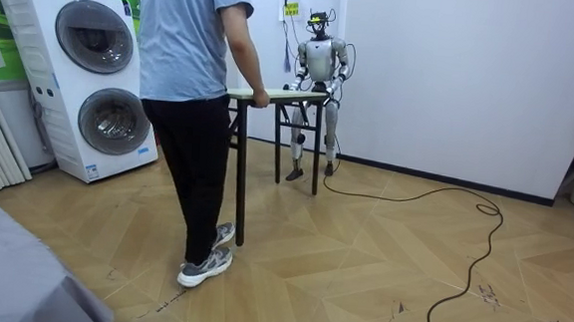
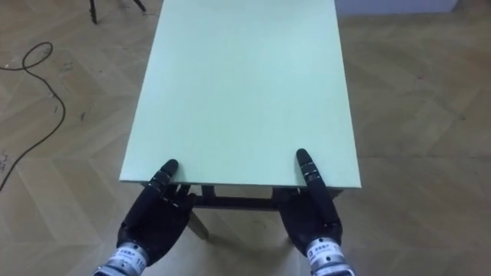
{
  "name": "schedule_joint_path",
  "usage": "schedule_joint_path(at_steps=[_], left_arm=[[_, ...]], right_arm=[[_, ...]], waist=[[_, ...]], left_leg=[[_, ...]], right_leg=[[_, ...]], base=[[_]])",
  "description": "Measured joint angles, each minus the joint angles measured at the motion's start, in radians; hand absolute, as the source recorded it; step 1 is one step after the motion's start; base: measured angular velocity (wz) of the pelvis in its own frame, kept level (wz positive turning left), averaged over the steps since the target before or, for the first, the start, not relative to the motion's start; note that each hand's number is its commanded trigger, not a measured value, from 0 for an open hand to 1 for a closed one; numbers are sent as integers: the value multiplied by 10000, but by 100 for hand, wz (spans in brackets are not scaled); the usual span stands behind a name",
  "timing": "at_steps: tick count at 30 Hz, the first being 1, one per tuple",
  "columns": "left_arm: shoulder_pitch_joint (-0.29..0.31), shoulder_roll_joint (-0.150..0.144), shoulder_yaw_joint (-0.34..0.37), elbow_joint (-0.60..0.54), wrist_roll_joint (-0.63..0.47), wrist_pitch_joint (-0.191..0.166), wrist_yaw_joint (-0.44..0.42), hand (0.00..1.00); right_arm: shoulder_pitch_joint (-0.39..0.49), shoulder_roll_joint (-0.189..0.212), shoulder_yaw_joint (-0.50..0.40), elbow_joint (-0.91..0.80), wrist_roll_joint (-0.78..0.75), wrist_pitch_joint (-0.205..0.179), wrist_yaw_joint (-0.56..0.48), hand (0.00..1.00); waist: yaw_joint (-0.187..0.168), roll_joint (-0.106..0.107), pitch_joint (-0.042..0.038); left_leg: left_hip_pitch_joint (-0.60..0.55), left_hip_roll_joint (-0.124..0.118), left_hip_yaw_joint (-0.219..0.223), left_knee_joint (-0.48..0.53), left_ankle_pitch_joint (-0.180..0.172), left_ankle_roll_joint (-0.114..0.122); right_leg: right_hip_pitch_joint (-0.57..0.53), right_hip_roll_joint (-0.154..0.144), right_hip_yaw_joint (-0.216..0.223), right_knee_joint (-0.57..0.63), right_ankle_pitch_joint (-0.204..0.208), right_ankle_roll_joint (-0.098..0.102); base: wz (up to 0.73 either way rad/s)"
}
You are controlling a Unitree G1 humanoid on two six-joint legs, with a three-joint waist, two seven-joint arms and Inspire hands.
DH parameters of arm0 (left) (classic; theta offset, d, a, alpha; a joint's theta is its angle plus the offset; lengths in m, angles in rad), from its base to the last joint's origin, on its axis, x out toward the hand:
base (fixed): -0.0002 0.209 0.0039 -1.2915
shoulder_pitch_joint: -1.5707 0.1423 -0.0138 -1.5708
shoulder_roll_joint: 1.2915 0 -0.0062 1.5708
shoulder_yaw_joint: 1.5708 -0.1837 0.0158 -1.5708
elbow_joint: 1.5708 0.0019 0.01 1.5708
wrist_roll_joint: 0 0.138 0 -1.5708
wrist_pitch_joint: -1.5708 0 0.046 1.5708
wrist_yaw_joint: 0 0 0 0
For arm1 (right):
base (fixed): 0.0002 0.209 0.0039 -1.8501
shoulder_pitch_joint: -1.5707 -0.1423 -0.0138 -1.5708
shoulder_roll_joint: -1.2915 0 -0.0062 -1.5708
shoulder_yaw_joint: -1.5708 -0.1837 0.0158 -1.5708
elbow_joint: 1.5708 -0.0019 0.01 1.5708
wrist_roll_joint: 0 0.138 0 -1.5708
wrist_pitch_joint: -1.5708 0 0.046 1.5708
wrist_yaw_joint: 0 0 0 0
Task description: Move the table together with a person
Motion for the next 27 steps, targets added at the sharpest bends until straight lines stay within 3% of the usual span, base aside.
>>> schedule_joint_path(at_steps=[3, 4, 6, 8, 9, 10, 11, 12, 13, 15, 16, 17, 18, 19, 21, 23, 24, 25, 27], left_arm=[[-7, -25, -16, 59, 78, -35, 18, 100], [-58, -28, -3, 68, 84, -34, 62, 100], [-126, -56, 36, 101, 124, -41, 70, 100], [-330, -99, -10, 212, 123, -38, 77, 100], [-396, -83, -44, 219, 123, -25, 117, 100], [-523, -36, -120, 279, 190, 48, 265, 100], [-550, -32, -165, 286, 212, 83, 305, 100], [-519, -25, -202, 284, 227, 81, 306, 100], [-502, 36, -233, 284, 241, 74, 286, 100], [-501, 74, -213, 281, 362, 74, 250, 100], [-496, 58, -148, 262, 431, 72, 213, 100], [-486, 54, -120, 258, 444, 71, 192, 100], [-491, 34, -43, 252, 447, 70, 126, 100], [-491, 27, -3, 241, 447, 70, 113, 100], [-479, 76, 38, 166, 456, 69, 111, 100], [-438, 163, 154, 64, 444, 69, 112, 100], [-434, 139, 195, 53, 443, 70, 113, 100], [-433, 149, 228, 48, 451, 73, 117, 100], [-432, 159, 247, 26, 438, 72, 144, 100]], right_arm=[[-28, -4, -4, 26, 4, 35, -73, 100], [-46, 7, -6, 23, 36, 50, -114, 100], [-136, 15, -1, 23, 45, 116, -239, 100], [-165, 20, -44, 22, 65, 135, -305, 100], [-143, 48, -80, 19, 76, 133, -304, 100], [50, 182, -195, 15, 84, 121, -304, 100], [198, 296, -264, -31, 97, 99, -303, 100], [424, 319, -378, -152, 113, 80, -303, 100], [488, 307, -358, -163, 172, 98, -303, 100], [474, 256, -268, -186, 257, 28, -303, 100], [456, 210, -193, -222, 360, 17, -303, 100], [453, 187, -138, -231, 401, 5, -302, 100], [425, 154, -18, -295, 435, -19, -301, 100], [357, 152, 113, -306, 440, -108, -301, 100], [196, 37, 314, -276, 457, -250, -302, 100], [66, 45, 431, -260, 456, -319, -313, 100], [-11, 49, 480, -207, 456, -342, -322, 100], [-57, 92, 494, -151, 459, -378, -336, 100], [-82, 128, 493, -127, 457, -418, -364, 100]], waist=[[5, -152, 25], [-43, -294, 20], [-28, -462, 13], [-79, -541, 2], [-146, -550, 13], [-298, -590, 5], [-311, -622, -8], [-252, -687, -48], [-149, -704, -56], [242, -708, -69], [562, -738, -86], [666, -758, -100], [897, -791, -110], [1071, -805, -110], [1351, -820, -109], [1732, -879, -107], [1911, -879, -107], [1938, -901, -108], [1890, -948, -105]], left_leg=[[-98, -317, 31, 35, 96, 196], [-251, -490, 134, 216, 140, 275], [-570, -598, 174, 530, 187, 369], [-1027, -708, 537, 680, 363, 775], [-1112, -687, 792, 698, 387, 938], [-1171, -606, 1366, 704, 414, 1100], [-1161, -601, 1541, 675, 448, 1152], [-1080, -607, 1955, 602, 503, 1208], [-1083, -650, 2267, 644, 536, 1253], [-1292, -668, 2643, 894, 535, 1263], [-1440, -671, 2822, 952, 534, 1267], [-1534, -663, 2870, 1031, 537, 1267], [-1757, -608, 3057, 1169, 547, 1253], [-1942, -505, 3180, 1347, 577, 1200], [-2164, -313, 3246, 1416, 656, 1083], [-2421, -160, 2772, 1498, 749, 956], [-2567, -55, 2231, 1586, 799, 875], [-2680, 50, 1856, 1616, 881, 773], [-2779, 176, 1557, 1631, 969, 695]], right_leg=[[-71, -185, 262, -68, 308, 51], [-143, -314, 341, -87, 501, 122], [-227, -400, 537, -347, 1024, 187], [-234, -472, 882, -997, 1928, 664], [-267, -564, 893, -843, 1886, 718], [-420, -852, 809, 625, 828, 829], [-477, -991, 815, 1642, 158, 777], [-459, -1223, 827, 3490, -838, 725], [-71, -1409, 854, 4584, -1501, 831], [780, -1557, 992, 4976, -2173, 930], [1365, -1641, 995, 4576, -2528, 1057], [1678, -1664, 954, 4131, -2773, 1179], [2121, -1608, 958, 3161, -3209, 1392], [2231, -1465, 856, 2369, -3431, 1361], [2274, -1124, 862, 1602, -3469, 1317], [2315, -741, 995, 835, -3332, 1124], [2391, -453, 1051, 425, -3138, 973], [2481, -220, 1027, 85, -2889, 864], [2652, 14, 902, -310, -2659, 743]], base=[[-12], [-4], [-7], [16], [59], [67], [68], [29], [5], [-43], [-59], [-54], [-41], [-42], [-53], [-66], [-43], [-26], [4]])
